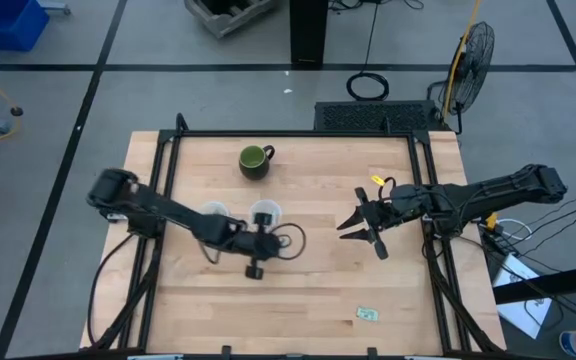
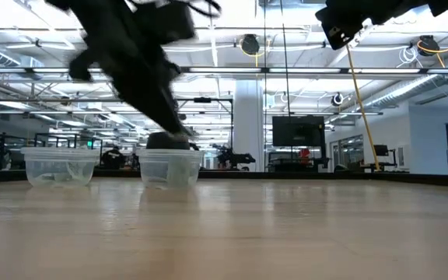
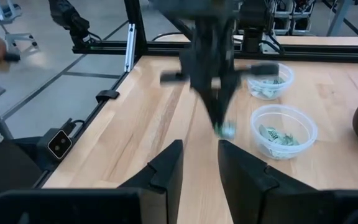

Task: Pick and place Stevia / Truvia into bins
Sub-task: Put the stevia pocket in the left plastic container

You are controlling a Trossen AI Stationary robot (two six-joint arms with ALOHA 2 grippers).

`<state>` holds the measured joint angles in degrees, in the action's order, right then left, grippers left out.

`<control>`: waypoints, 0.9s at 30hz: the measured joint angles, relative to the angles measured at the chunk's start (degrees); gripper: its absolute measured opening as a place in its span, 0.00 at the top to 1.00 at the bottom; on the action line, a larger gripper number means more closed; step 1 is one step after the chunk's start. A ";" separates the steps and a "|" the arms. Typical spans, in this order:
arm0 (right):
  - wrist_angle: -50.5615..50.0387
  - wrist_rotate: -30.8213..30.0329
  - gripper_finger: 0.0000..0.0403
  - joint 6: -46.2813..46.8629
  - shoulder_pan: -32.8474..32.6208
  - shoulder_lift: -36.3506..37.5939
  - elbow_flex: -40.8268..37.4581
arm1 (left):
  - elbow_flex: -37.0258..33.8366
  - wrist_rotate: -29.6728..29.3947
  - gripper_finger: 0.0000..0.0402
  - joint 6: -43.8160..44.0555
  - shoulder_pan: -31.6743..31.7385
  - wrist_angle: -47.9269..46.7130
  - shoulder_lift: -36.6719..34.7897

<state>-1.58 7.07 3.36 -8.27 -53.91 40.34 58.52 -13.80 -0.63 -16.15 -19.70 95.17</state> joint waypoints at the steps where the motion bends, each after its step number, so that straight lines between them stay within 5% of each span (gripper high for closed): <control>1: 0.02 0.00 0.77 0.00 0.00 -0.02 0.00 | 0.00 0.02 0.97 2.23 -0.54 -3.27 -2.52; 8: 0.02 -0.14 0.77 -0.02 0.00 -0.02 0.00 | 0.17 -6.04 0.93 21.63 -4.92 -23.60 -17.97; 15: -0.08 -8.28 0.77 -0.22 0.00 0.00 0.00 | -0.06 -11.18 0.98 39.50 -5.12 -44.61 -20.66; 27: -0.40 -13.09 0.77 0.85 0.00 0.00 0.00 | -16.84 -4.22 0.95 52.04 -0.04 -35.53 -20.23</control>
<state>-1.98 -6.02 4.21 -8.27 -53.91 40.34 41.68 -18.03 51.41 -16.19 -55.23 74.94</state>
